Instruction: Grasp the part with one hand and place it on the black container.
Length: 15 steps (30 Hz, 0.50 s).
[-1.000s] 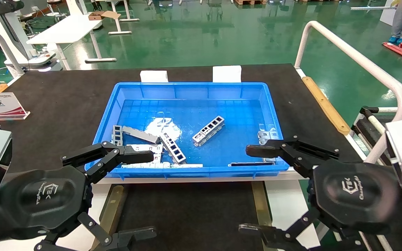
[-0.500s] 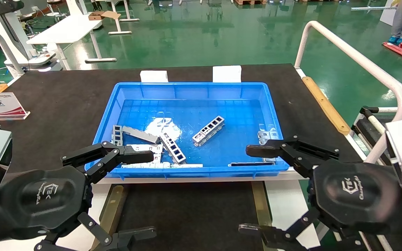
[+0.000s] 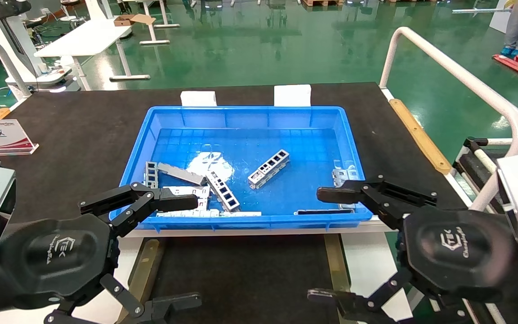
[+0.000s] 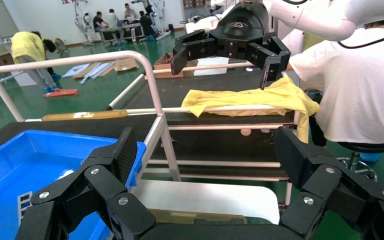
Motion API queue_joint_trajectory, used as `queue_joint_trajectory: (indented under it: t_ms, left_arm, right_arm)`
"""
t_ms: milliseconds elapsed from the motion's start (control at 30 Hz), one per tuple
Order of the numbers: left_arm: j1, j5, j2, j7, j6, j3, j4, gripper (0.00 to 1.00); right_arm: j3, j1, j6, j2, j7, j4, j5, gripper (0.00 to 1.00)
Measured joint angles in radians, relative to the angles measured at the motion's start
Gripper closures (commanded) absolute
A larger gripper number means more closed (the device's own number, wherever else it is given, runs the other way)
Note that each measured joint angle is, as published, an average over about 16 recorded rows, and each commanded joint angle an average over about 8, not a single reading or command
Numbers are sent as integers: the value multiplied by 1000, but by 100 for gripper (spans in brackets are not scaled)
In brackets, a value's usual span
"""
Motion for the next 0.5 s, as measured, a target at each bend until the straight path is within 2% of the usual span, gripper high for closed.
queue_joint_trajectory:
  t_ms: [500]
  left_arm:
    - [-17,62,49,10,-63,25,16,0]
  right_arm:
    - [0,0,0,0,0,-1,0,0]
